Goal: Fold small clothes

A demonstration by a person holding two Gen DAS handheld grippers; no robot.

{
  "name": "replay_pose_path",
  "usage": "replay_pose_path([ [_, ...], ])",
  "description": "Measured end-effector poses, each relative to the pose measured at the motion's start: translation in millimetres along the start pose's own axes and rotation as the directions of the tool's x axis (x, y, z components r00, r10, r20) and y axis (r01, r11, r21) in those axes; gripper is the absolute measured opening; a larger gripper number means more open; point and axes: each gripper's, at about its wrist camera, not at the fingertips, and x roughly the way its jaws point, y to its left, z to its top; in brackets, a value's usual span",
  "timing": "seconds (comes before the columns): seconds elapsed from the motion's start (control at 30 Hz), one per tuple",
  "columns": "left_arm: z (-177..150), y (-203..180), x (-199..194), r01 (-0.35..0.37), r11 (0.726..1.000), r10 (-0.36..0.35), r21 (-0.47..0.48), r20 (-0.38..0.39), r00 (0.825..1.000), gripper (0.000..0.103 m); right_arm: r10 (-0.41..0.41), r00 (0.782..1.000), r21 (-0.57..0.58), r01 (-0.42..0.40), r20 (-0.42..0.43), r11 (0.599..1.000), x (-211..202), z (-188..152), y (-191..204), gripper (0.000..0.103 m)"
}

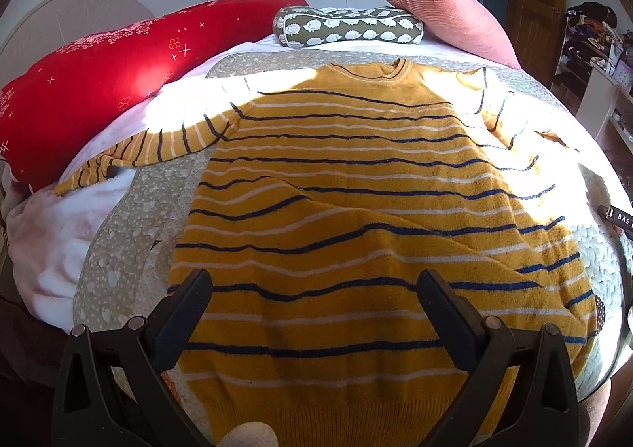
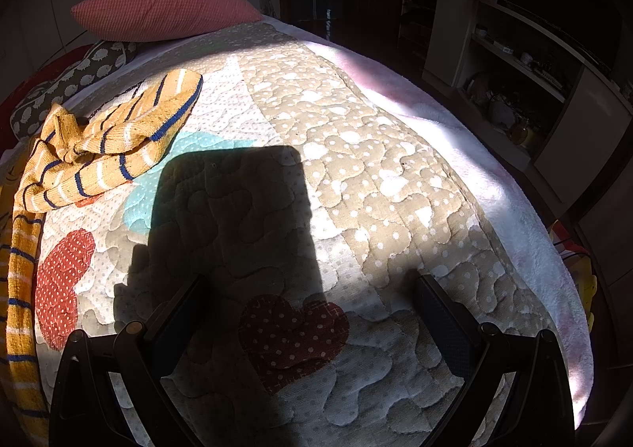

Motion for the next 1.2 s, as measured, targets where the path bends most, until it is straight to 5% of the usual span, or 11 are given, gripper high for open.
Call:
replay_pose_path([
  [0.27,-10.5,-22.2,43.9,-0.008,0.998,0.013,0.060,-0.092,0.996,0.103,0.049,0.999,-0.034,-0.049,-0.004,0.998,-0.7,1.2,-3.9,0.103],
  [0.6,-22.0,-26.1,45.1,-0.052,0.997,0.058,0.054,-0.111,0.992,0.103,0.208,0.977,-0.002,-0.208,-0.052,0.978,-0.1,6.2,-19.1,0.103],
  [0.73,-20.2,-23.1,47.1,-0.033,0.999,0.038,0.037,-0.139,0.990,0.103,0.178,0.979,0.050,-0.173,-0.096,0.984,3.8,12.3,-16.2,0.103],
  [0.87,-21.0,-24.0,46.9,-0.024,0.999,0.031,0.047,-0.149,0.988,0.103,0.058,0.988,-0.035,-0.064,-0.141,0.997,11.9,15.9,5.4,0.103],
  [1.2,-22.7,-24.9,45.7,-0.021,0.999,0.026,0.045,-0.136,0.990,0.103,0.044,0.999,-0.019,-0.044,0.000,0.999,-29.9,21.4,15.1,0.091],
])
